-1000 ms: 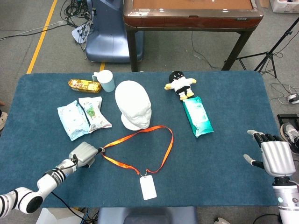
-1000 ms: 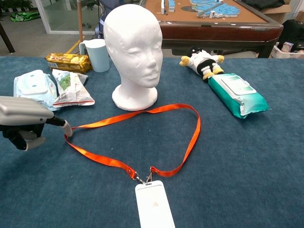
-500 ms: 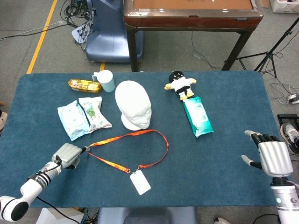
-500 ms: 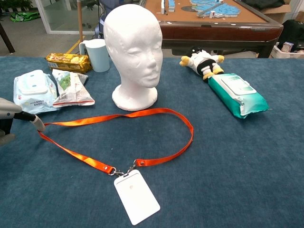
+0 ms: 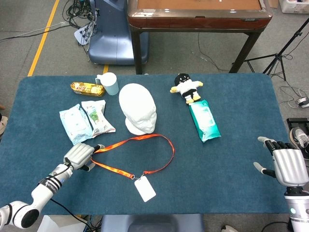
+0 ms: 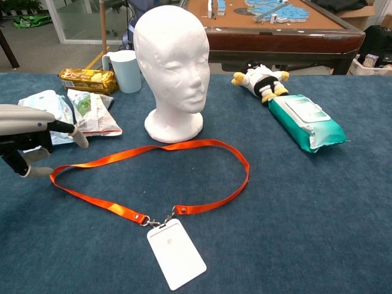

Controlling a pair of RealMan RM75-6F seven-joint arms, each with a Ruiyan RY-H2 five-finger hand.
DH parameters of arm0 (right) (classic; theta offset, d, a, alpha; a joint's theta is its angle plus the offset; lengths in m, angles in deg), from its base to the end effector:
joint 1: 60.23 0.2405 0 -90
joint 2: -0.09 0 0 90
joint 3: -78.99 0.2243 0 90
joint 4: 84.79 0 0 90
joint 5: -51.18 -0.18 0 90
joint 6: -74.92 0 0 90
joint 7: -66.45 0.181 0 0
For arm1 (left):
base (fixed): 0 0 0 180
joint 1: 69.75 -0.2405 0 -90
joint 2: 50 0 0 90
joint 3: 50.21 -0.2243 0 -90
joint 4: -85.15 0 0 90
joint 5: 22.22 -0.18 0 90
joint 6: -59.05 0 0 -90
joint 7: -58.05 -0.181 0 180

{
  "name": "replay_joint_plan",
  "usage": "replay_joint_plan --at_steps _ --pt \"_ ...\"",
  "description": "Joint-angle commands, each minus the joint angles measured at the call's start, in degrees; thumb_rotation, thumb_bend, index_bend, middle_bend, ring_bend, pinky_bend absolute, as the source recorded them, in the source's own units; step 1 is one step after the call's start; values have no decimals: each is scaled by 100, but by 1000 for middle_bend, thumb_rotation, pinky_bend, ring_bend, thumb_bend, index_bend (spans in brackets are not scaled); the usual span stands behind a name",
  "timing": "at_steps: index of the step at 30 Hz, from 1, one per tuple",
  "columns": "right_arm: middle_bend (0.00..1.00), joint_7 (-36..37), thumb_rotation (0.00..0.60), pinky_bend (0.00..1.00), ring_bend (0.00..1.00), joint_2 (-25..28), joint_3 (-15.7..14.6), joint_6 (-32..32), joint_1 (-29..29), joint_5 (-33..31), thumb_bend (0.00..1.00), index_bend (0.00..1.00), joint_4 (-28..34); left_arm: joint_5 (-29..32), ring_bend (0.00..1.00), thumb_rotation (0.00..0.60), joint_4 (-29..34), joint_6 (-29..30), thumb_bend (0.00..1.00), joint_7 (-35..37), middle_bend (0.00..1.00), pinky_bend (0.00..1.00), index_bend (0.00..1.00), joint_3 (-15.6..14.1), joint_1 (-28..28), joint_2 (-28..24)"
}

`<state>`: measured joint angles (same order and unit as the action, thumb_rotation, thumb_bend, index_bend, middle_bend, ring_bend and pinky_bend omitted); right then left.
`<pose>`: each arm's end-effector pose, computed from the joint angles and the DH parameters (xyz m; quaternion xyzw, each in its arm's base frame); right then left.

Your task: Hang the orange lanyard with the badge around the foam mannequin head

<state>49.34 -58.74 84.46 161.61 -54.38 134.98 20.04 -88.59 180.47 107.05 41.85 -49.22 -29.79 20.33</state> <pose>-0.2335 -0.2218 0.1947 0.6085 -0.3187 0.3572 0.6328 -0.1761 0.3151 0.0397 -0.7967 -0.3833 -0.2519 0.3936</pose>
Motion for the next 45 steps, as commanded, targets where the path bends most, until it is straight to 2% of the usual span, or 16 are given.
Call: replay_joint_plan --at_steps 1,9,17,30,40,45 --pt "446 32 600 460 452 10 -11 13 -21 1 51 304 -18 288 949 600 -266 107 287 -293 861 809 289 144 89 303" --pt "446 115 600 460 452 45 -10 17 -58 -23 51 304 -47 859 1000 600 -699 351 265 -938 907 818 388 285 210 845" --pt "446 159 600 460 452 56 -20 28 -94 -29 51 304 -61 1115 1000 600 -1037 372 265 -1087 922 830 409 330 262 1170" --pt "446 173 600 460 454 78 -24 7 -126 -68 51 304 -41 1166 1000 600 -1523 331 265 -1004 963 837 398 272 204 1491" --pt "446 115 600 460 457 106 -23 -2 -132 -67 52 304 29 891 1000 600 -1769 460 257 -661 974 847 372 254 31 1684" --pt "446 104 600 460 459 115 -23 -8 -137 -75 51 304 53 764 1000 600 -1959 538 257 -471 983 862 412 348 -4 1833"
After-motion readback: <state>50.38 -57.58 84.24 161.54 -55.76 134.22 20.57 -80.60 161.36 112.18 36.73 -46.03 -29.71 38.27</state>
